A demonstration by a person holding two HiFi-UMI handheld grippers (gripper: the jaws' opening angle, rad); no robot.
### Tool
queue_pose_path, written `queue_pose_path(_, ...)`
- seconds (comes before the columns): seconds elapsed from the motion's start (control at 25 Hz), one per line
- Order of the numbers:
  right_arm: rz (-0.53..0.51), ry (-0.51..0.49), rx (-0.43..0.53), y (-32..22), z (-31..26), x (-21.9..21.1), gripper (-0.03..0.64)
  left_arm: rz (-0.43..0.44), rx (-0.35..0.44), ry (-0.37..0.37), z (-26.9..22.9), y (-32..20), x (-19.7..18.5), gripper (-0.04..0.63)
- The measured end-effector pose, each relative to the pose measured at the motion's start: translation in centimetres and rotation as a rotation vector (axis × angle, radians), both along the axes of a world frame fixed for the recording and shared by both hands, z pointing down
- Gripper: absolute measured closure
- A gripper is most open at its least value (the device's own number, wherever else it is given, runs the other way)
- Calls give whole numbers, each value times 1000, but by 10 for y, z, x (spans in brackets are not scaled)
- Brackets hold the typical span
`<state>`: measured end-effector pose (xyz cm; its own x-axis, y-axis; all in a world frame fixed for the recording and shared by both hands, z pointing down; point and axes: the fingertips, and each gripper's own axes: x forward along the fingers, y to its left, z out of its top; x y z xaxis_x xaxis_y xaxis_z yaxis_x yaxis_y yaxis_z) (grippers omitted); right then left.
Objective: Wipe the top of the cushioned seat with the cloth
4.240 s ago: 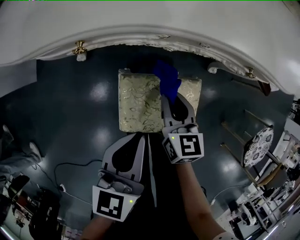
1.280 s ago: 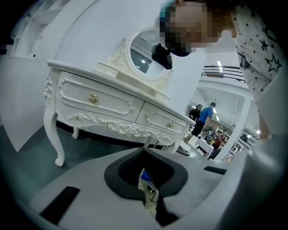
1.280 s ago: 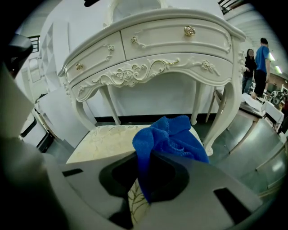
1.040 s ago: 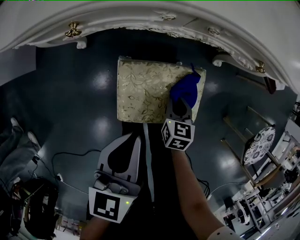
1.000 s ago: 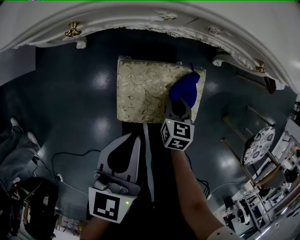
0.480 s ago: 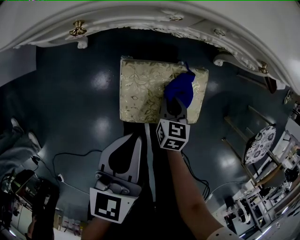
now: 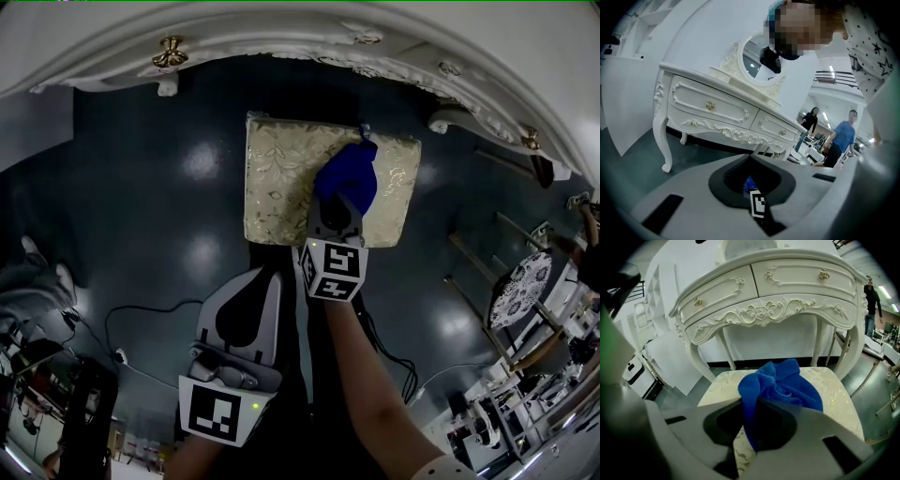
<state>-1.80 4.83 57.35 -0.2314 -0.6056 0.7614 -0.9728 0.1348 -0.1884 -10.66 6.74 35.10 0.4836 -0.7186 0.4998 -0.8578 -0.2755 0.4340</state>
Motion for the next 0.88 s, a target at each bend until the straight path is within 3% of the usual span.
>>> queue_pose_path(0.64, -116, -79, -2, 3, -6, -81, 555, -23, 25, 4, -8, 0, -16, 586)
queue_pose_path(0.88, -269, -117, -15, 14, -5, -122, 555, -40, 33, 0, -12, 1, -19, 586)
